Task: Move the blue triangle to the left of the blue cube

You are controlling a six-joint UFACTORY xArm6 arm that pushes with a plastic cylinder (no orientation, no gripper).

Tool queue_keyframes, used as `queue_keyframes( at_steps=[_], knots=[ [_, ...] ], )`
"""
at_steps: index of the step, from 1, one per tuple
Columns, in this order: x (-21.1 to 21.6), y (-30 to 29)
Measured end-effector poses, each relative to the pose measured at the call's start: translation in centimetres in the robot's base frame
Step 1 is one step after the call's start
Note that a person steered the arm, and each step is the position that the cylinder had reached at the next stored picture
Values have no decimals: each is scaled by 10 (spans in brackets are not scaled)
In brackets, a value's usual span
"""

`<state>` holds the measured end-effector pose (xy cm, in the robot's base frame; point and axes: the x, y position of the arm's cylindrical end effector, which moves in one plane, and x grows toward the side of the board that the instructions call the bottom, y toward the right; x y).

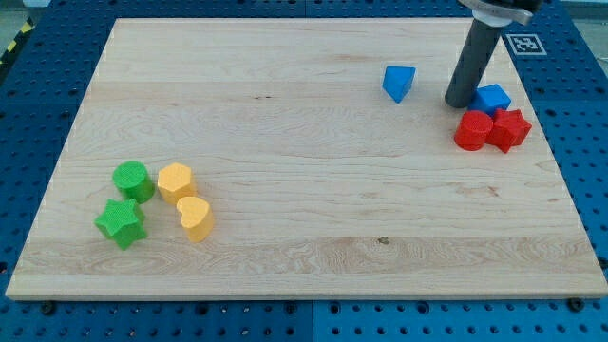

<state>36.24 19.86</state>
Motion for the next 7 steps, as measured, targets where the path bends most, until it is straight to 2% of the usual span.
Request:
queue_keyframes(
  at_steps=[1, 4, 5, 7],
  knots=[
    [-26, 0],
    [-27, 0],
    [-44, -12],
    [-49, -118]
  ],
)
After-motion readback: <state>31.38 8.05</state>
